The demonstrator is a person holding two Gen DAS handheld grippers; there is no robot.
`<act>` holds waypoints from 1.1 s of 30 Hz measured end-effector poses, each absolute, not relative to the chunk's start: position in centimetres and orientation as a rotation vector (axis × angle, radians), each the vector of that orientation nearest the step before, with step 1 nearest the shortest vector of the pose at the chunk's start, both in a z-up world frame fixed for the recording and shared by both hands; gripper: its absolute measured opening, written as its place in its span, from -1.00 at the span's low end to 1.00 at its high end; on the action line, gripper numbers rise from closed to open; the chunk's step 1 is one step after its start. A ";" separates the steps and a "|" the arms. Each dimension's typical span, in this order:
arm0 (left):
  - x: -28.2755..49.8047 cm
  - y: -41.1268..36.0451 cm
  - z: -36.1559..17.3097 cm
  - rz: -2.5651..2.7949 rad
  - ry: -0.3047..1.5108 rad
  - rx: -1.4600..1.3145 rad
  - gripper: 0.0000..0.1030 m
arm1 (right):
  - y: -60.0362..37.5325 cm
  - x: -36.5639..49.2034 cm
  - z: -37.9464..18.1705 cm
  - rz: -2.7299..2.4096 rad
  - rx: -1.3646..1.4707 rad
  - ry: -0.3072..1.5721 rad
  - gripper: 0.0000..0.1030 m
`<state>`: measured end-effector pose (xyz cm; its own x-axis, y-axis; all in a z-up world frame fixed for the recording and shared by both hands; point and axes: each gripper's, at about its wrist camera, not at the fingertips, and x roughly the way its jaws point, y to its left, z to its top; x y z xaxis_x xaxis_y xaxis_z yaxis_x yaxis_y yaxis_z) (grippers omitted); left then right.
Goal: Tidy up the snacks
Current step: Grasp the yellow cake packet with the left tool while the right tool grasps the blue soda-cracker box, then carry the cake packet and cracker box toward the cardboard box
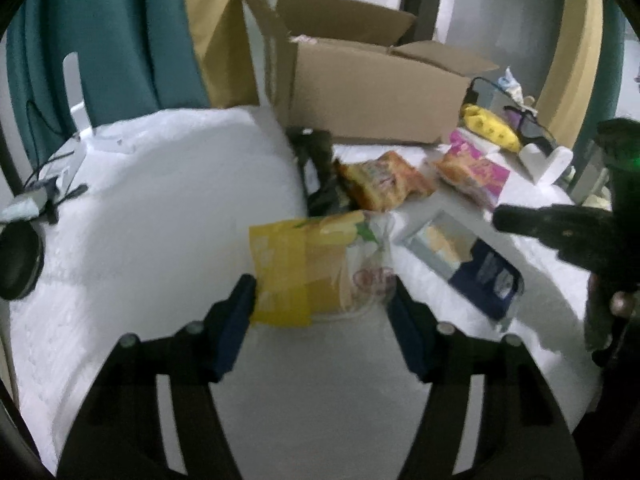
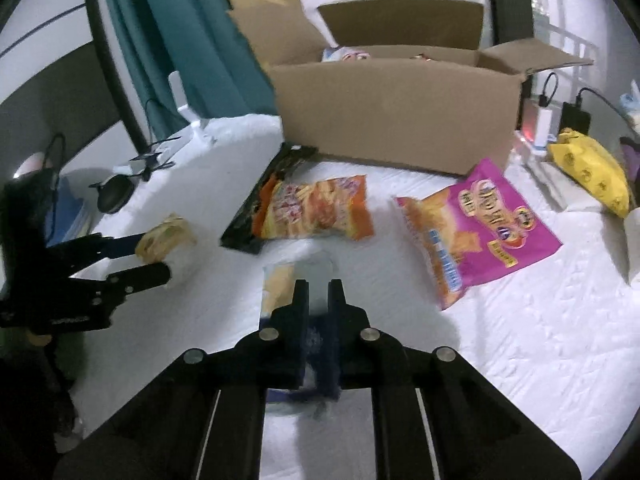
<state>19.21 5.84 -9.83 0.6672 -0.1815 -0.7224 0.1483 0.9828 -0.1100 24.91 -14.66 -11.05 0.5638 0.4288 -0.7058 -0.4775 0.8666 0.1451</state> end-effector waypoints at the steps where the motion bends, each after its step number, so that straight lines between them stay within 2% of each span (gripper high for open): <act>1: 19.3 5.5 -9.4 -0.192 0.807 -0.032 0.28 | -14.6 25.1 -11.2 0.528 -0.073 0.821 -0.78; 3: 19.4 5.2 -8.8 -0.195 0.790 -0.024 0.28 | -14.9 25.4 -11.9 0.525 -0.066 0.848 -0.77; 4: 19.4 5.2 -8.7 -0.198 0.785 -0.025 0.28 | -14.9 25.6 -12.2 0.521 -0.066 0.861 -0.70; 6: 19.3 4.9 -8.4 -0.208 0.774 -0.023 0.28 | -14.7 25.9 -13.1 0.510 -0.065 0.891 -0.14; 7: 19.2 4.9 -8.3 -0.210 0.770 -0.020 0.28 | -14.6 25.9 -13.5 0.512 -0.057 0.901 0.37; 8: 19.2 5.0 -8.3 -0.211 0.768 -0.019 0.28 | -14.5 26.0 -13.8 0.514 -0.056 0.911 0.52; 15: 18.8 5.3 -8.3 -0.207 0.765 -0.037 0.28 | -12.0 25.2 -15.0 0.528 -0.161 0.923 0.52; 16: 18.8 5.4 -8.2 -0.205 0.763 -0.042 0.28 | -11.5 24.9 -15.1 0.526 -0.188 0.918 0.46; 17: 18.8 5.3 -8.1 -0.206 0.760 -0.043 0.28 | -11.2 24.7 -15.1 0.522 -0.212 0.911 0.10; 18: 18.7 5.4 -7.9 -0.207 0.754 -0.041 0.28 | -10.8 24.5 -15.0 0.514 -0.239 0.898 0.03; 23: 19.2 5.1 -6.7 -0.214 0.723 -0.018 0.28 | -11.3 24.7 -14.2 0.543 -0.191 0.894 0.02; 33: 22.8 3.0 -2.2 -0.256 0.630 0.053 0.28 | -13.9 26.9 -7.3 0.509 -0.172 0.753 0.02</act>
<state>22.79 3.04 -2.18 0.7778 -0.2208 -0.5885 0.2529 0.9671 -0.0285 26.89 -13.86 -7.27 0.6157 0.3794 -0.6907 -0.4999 0.8655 0.0298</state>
